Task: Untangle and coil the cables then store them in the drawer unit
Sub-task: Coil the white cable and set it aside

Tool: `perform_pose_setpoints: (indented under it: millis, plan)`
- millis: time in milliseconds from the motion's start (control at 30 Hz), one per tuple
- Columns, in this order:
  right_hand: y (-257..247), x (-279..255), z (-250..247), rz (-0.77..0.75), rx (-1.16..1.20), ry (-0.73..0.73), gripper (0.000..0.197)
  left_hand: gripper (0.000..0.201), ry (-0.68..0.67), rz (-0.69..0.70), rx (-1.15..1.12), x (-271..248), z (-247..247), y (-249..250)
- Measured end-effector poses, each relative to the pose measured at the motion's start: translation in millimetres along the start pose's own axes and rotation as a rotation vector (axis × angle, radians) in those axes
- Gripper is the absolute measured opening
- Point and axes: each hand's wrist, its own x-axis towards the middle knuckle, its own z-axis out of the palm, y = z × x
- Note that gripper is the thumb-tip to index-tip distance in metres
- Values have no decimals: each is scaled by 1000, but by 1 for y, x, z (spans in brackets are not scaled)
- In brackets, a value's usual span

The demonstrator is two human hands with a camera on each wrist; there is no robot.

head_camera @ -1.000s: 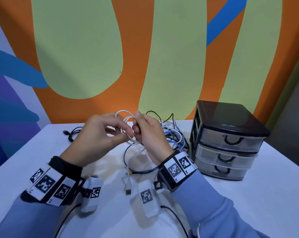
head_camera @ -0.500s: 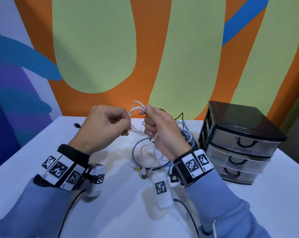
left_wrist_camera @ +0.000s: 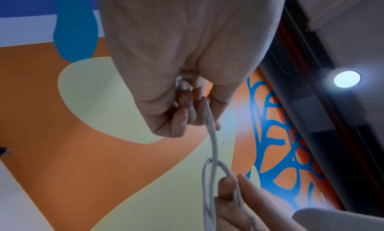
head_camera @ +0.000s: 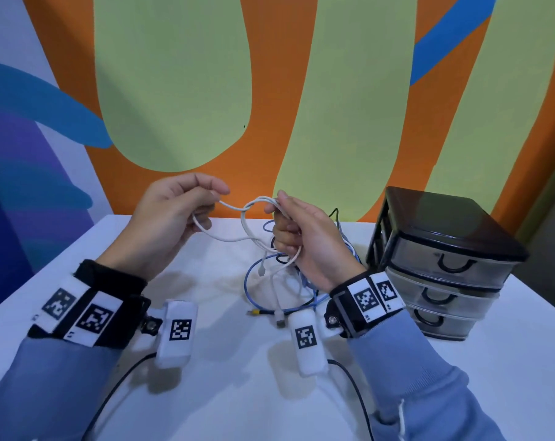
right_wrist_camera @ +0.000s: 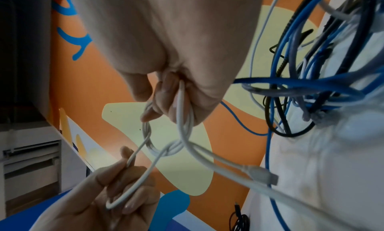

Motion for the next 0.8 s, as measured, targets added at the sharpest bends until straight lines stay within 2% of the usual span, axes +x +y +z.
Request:
perform_pose_setpoints:
  millis: [67,100,200,300,367,433,467,600,667,733,800]
  plan:
    - [-1,-1,2,-34,-114,29,30,19,-22,-6,12,0,-3,0]
    - [-1,-2,2,-91,-243,61,30,16,-33,-1,29,0,-4,0]
    - [-1,-5,1,-352,-674,158,34,12,-77,-22,39,-2,-9,2]
    - [-2,-3,-7,-487,-797,255,34,24,-130,-108,77,-2,-19,5]
    - [-2,1,-12,-461,-785,309,37,33,-145,-115,139,-1,-25,4]
    - [-2,3,-11,-375,-664,337,38,27,-140,-63,295,-1,-27,1]
    - [-1,3,-8,-317,-531,326,37,25,-129,-26,388,0,-27,-2]
    - [0,3,6,-71,146,220,31,15,-68,166,752,1,-20,-10]
    - [2,3,13,7,362,166,32,14,-56,177,745,0,-15,-15]
    - [4,2,21,81,496,119,33,13,-71,130,623,-1,-6,-18]
    - [7,1,28,98,448,131,34,11,-62,56,408,-4,5,-16]
